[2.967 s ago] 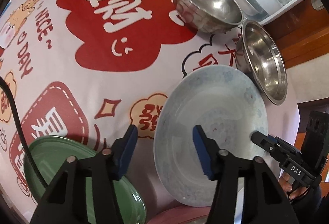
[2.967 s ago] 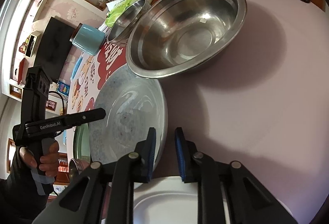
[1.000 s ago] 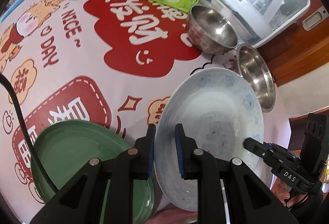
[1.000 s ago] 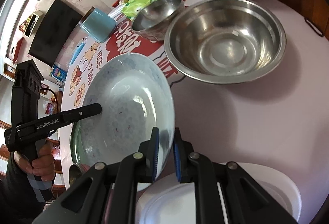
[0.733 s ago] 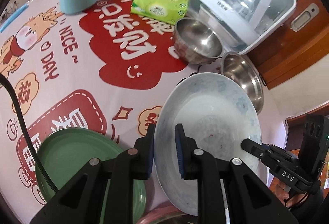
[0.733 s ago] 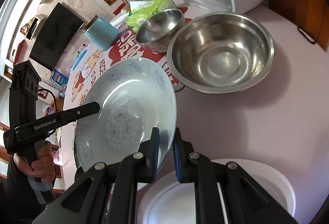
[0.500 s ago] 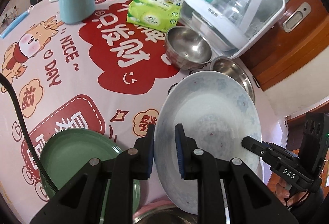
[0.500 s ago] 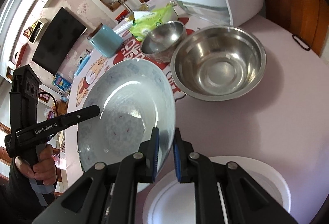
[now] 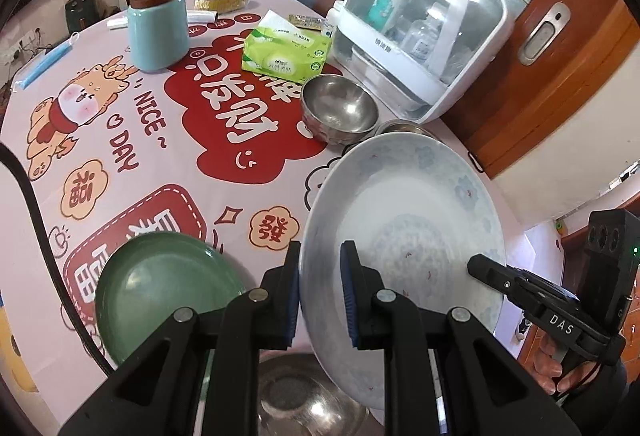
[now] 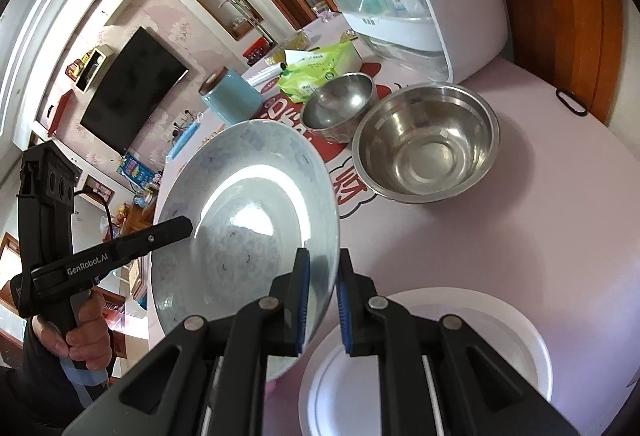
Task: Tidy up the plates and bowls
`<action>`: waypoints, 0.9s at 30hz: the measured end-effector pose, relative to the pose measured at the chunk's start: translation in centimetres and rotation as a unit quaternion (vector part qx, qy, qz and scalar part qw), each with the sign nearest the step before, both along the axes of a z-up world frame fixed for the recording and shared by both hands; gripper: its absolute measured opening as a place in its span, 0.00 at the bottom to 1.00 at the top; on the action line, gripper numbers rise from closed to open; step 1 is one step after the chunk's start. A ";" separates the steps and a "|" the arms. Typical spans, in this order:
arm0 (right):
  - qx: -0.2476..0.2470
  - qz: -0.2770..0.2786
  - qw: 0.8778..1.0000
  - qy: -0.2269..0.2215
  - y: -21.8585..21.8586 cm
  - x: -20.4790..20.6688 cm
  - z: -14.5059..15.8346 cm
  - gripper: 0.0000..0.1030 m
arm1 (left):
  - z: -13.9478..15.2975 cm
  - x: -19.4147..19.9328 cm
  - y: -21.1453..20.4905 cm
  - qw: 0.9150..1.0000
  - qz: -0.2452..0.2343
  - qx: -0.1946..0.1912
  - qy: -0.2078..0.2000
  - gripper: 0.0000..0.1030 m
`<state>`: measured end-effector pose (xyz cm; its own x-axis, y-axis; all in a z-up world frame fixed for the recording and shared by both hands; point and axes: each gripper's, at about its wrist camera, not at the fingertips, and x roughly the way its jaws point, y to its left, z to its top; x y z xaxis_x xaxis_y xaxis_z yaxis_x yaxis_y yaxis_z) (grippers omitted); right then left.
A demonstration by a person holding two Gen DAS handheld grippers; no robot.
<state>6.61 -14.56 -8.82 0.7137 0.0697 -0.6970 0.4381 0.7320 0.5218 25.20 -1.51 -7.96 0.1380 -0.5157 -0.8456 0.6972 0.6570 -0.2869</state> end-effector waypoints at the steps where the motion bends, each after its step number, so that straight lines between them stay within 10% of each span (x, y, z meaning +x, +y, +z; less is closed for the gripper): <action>1: 0.001 0.001 1.000 -0.003 0.0 -0.2 0.2 0.12 | 0.2 -0.4 0.2 1.000 0.002 0.000 -0.001 0.16; 27: 0.000 0.095 0.995 0.001 -4.0 -7.7 1.5 0.12 | 2.5 -12.3 -1.0 0.996 0.085 0.001 -0.008 0.16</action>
<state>-1.10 -18.58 -7.36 0.6865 0.2027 -0.6983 0.2928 0.8020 0.5206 12.88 -2.49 -5.50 0.2356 -0.4826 -0.8436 0.5806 0.7660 -0.2760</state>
